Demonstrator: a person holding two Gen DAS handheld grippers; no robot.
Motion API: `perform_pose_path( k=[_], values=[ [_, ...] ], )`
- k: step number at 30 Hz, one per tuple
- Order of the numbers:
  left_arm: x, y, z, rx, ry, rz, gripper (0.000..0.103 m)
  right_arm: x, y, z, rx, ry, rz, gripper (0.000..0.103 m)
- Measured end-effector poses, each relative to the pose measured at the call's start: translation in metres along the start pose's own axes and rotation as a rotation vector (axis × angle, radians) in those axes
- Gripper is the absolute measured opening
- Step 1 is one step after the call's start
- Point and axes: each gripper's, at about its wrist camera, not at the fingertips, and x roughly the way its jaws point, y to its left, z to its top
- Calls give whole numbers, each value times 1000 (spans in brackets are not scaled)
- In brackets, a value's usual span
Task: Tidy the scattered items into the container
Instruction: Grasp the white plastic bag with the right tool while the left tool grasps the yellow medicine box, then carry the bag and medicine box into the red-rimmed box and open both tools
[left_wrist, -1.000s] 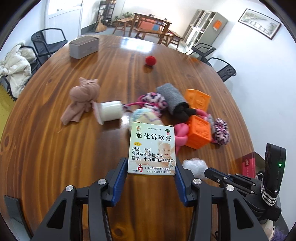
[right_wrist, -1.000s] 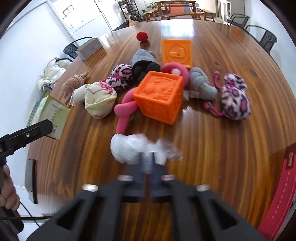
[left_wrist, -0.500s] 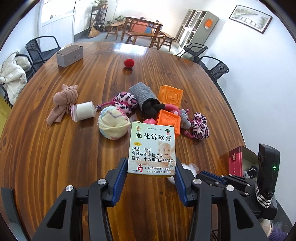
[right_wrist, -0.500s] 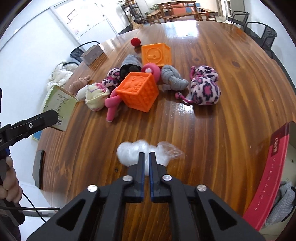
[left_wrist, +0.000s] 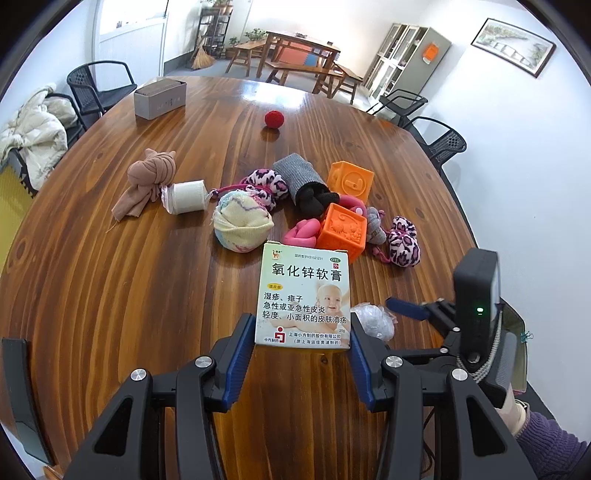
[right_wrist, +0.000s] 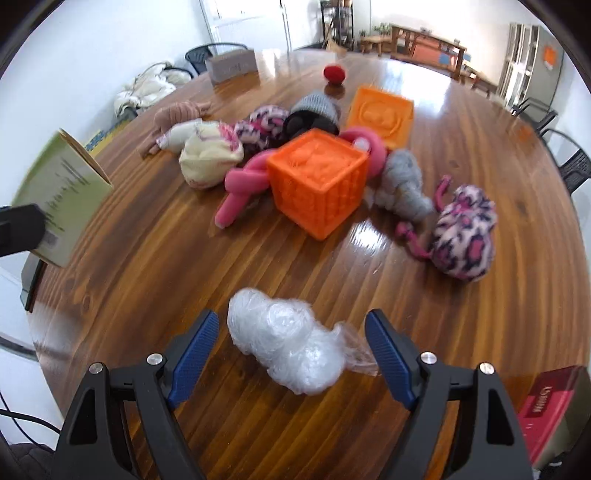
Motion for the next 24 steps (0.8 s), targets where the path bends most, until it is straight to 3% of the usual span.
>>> perform_pose_path(
  k=[1,6,9,12,17,24],
  values=[
    [0,-1,0,1,0,0,50,3,-2,-2,12,18,9,60],
    [-1,-12,-1,26,1,-9,50,-4,-14,-15,110,26,43,50],
    [-1,-31,1,62,-1,-29,50,-31,-26,-24,187,-23,81,50],
    [2,-57,3,107,0,-61,50,-72,-46,-36,258,-107,65,50],
    [13,-120,-2,218,18,-140,50,-142,-89,-71,382,-233,-46,50],
    [31,-216,-16,366,52,-252,50,-209,-161,-135,562,-304,-227,50]
  ],
)
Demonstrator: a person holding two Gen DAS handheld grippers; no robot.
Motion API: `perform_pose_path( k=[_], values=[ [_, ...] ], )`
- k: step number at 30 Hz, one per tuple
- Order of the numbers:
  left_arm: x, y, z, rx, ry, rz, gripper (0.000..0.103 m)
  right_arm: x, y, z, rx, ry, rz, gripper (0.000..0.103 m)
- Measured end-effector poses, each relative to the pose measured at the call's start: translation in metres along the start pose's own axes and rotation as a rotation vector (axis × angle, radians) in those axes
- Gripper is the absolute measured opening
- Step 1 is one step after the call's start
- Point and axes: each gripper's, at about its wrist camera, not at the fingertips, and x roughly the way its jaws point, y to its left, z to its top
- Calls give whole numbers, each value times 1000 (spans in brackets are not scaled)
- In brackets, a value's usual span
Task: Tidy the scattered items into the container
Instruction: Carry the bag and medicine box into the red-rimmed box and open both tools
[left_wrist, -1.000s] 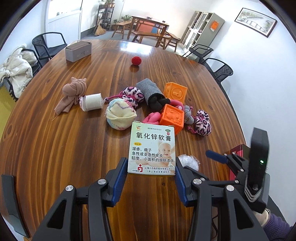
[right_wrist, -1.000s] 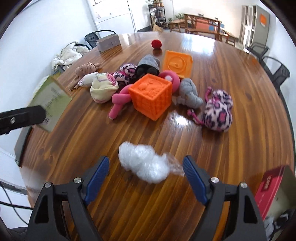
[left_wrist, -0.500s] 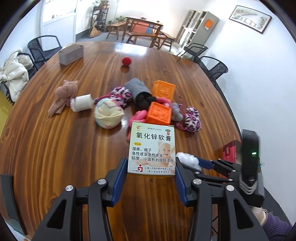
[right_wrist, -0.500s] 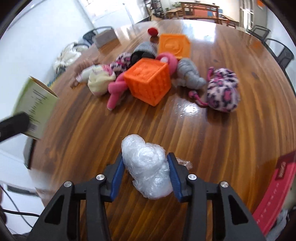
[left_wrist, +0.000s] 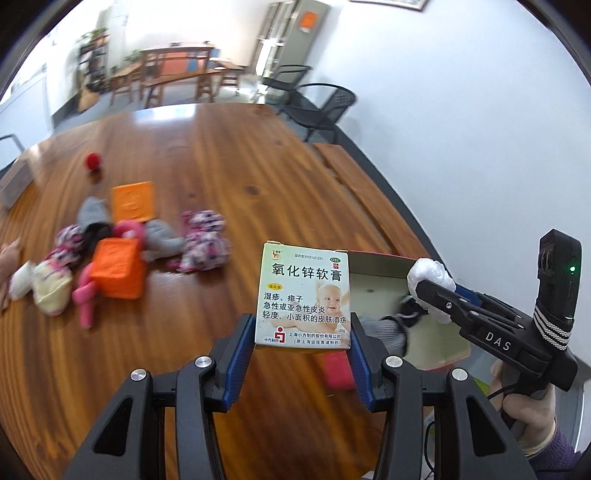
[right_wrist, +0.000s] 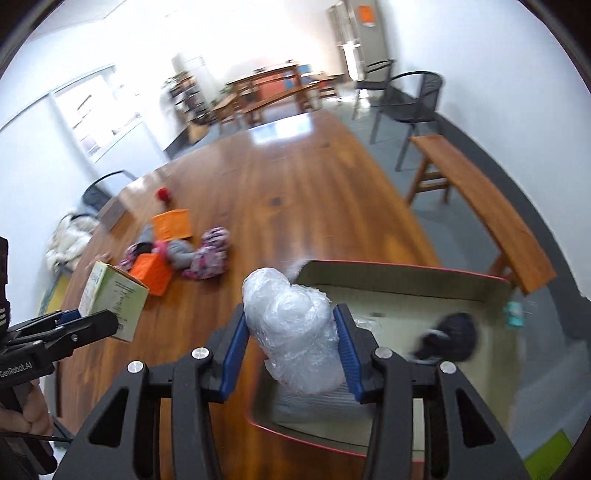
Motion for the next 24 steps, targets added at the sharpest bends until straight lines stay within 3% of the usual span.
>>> perform_pose_path(
  k=[7,10,12,15,17,24],
  values=[
    [43,-79,12,111,35,-95,50,-24,-71,-19,94,-1,-103,50],
    [61,-96,15,111,61,-112,50,-30,-89,-23,117,0,-120,53],
    [72,-105,17,109,83,-102,50,-32,-95,-24,129,0,-126,61],
    [76,-111,18,106,90,-78,52,-37,-102,-25,149,-12,-113,68],
    [74,-113,17,103,81,-61,63,-42,-102,-27,151,-22,-108,71],
    [60,-88,16,35,58,-11,64,-34,-98,-22,153,-25,-65,72]
  ],
)
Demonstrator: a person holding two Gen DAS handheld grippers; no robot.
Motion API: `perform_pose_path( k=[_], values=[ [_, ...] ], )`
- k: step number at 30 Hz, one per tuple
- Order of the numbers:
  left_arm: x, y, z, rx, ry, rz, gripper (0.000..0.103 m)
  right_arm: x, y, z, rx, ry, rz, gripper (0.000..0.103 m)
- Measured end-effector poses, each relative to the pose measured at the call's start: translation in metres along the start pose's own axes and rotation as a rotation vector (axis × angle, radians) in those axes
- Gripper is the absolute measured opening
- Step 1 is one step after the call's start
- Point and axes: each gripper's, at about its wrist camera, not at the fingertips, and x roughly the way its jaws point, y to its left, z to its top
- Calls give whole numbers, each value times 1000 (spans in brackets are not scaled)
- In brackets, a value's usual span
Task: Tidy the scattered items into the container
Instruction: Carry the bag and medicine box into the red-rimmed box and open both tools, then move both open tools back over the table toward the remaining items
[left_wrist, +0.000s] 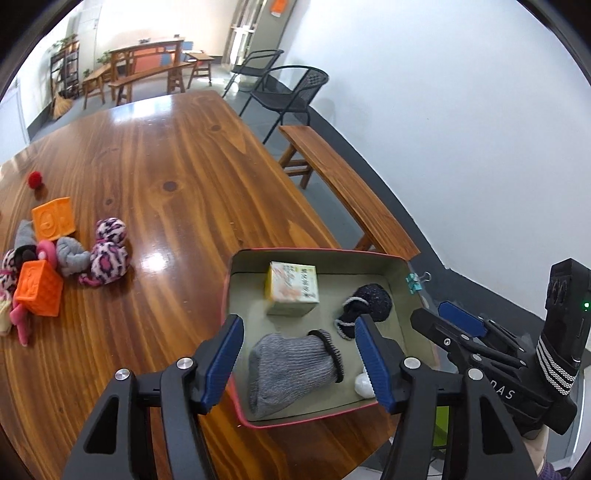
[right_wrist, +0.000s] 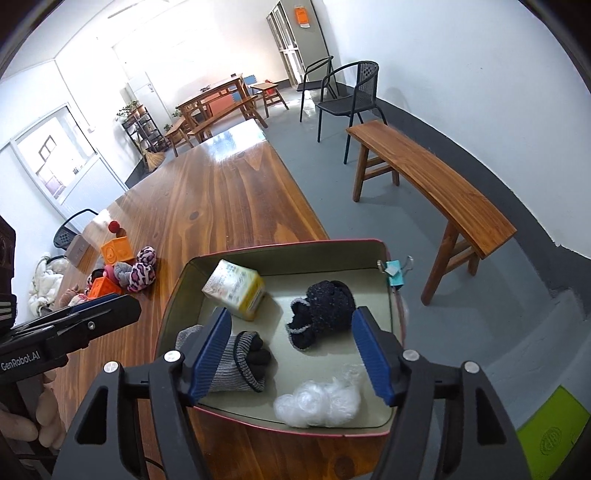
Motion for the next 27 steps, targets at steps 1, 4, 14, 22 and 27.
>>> perform_pose_path(
  k=[1,4,14,22,27],
  values=[
    [-3,3,-3,-10,-3,8,64,2,3,1,-4,1,9,72],
    [-14,20,-7,-64,-20,42,86,5,15,3,-21,2,34,72],
    [-41,86,-17,-191,-66,131,103,21,69,9,-78,14,108,74],
    [-72,160,-33,-298,-89,214,103,40,126,4,-139,56,157,74],
    [-95,212,-46,-359,-100,286,103,52,162,0,-170,81,176,74]
  ],
)
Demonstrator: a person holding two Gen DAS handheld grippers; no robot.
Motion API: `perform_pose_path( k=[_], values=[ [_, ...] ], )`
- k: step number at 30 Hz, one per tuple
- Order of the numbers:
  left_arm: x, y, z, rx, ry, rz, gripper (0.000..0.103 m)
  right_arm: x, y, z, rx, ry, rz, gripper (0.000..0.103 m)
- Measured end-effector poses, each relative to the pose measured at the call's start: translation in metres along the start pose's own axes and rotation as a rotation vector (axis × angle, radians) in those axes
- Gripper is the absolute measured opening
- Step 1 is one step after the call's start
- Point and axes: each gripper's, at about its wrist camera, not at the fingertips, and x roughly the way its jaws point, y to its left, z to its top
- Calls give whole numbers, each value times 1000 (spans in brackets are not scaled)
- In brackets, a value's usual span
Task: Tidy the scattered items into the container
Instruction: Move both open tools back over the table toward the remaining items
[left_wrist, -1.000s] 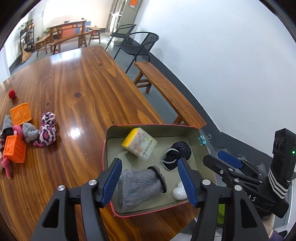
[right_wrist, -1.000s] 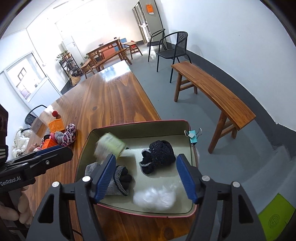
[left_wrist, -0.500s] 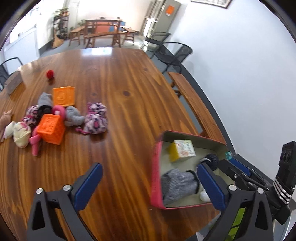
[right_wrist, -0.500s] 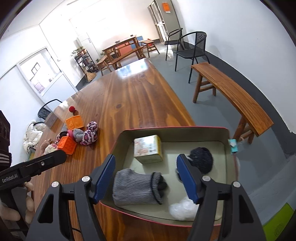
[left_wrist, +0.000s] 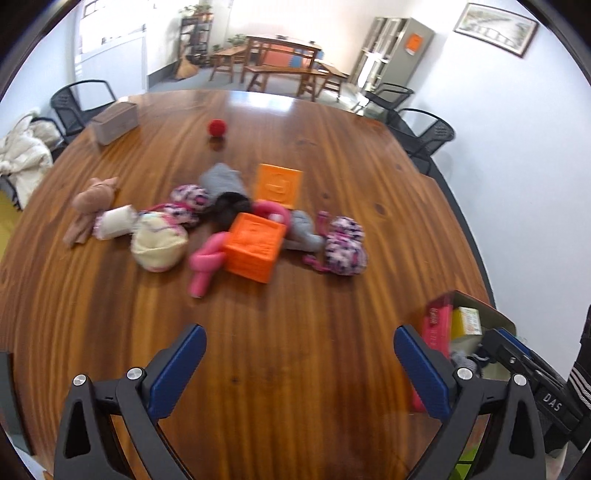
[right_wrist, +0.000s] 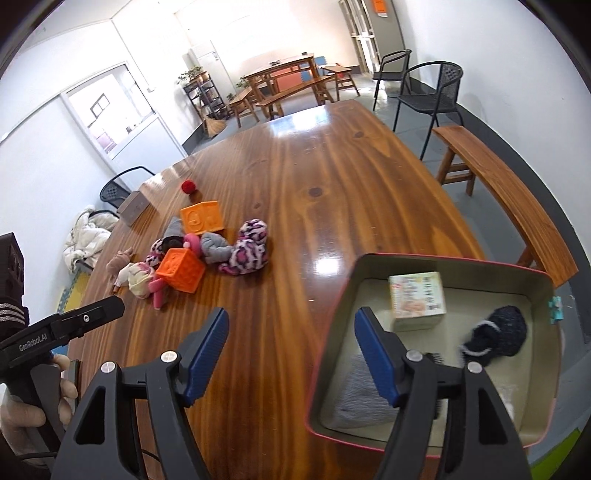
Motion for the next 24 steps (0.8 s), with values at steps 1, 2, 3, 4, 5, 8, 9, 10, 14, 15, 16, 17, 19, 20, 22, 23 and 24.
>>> perform_pose_path(
  k=[1,2,3,4,5,8,9,10,14,15,16,17,19,20,22,23,24],
  values=[
    [-1,10,2,-12,-1,12,103,4,6,1,-3,6,4,74],
    [-2,25,4,-29,-2,28,103,9,13,1,-6,13,6,75],
    [-3,37,6,-41,-2,42,103,13,20,2,-9,21,8,75],
    [-4,47,8,-52,-2,52,103,16,24,2,-10,26,10,75],
    [-5,61,10,-65,-1,63,103,22,31,2,-15,35,13,75],
    [-8,100,18,-108,-5,102,103,33,47,1,-19,54,12,75],
    [-9,111,22,-120,-7,114,103,37,52,2,-21,60,11,75],
    [-10,120,24,-128,-10,123,103,40,56,2,-21,66,9,75],
    [-9,163,43,-154,-20,158,103,55,72,4,-11,83,-1,77],
    [-8,169,47,-157,-21,164,103,58,74,5,-9,87,-5,78],
    [-6,177,52,-158,-20,167,103,61,77,6,-5,91,-9,78],
    [-3,186,58,-160,-18,171,103,65,80,7,-1,95,-13,78],
    [4,198,67,-162,-9,179,103,72,84,8,7,103,-21,78],
    [9,206,72,-162,-3,182,103,76,87,9,11,108,-26,78],
    [19,216,81,-161,5,186,103,84,92,10,18,118,-37,78],
    [25,221,87,-158,10,188,103,87,93,10,21,121,-41,78],
    [30,225,91,-154,14,188,103,90,94,10,26,126,-45,78]
  ],
)
